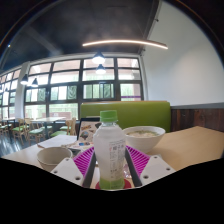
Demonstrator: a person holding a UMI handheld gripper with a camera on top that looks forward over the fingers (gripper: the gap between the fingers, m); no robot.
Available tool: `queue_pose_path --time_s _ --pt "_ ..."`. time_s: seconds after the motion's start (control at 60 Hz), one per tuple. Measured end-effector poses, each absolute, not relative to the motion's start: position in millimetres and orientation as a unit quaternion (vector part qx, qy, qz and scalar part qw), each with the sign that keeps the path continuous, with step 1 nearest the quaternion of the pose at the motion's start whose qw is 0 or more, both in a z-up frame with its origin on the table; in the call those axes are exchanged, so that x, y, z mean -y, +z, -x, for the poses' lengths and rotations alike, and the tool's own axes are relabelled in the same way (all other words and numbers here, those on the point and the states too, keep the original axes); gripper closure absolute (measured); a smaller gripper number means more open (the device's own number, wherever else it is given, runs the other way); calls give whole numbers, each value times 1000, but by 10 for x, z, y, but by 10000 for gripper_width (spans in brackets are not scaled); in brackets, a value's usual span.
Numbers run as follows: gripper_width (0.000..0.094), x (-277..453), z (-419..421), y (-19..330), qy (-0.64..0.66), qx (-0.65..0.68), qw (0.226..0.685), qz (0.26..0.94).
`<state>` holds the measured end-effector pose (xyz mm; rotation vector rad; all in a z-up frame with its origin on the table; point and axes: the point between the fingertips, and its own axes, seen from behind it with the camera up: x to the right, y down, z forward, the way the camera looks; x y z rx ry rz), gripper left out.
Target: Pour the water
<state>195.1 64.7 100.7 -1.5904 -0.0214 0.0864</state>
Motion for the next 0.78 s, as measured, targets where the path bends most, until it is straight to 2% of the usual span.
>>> queue_pose_path --time_s 0.083,0.1,0.167,0.467,0.783 --pt "91 -547 -2001 992 34 5 700 714" --pt "86 -543 -2002 989 34 5 699 714" --pt "121 -382 -1973 982 32 3 699 714" --pt "116 22 -1940 984 22 -9 700 714" --pt "115 23 -1945 979 20 -8 700 713"
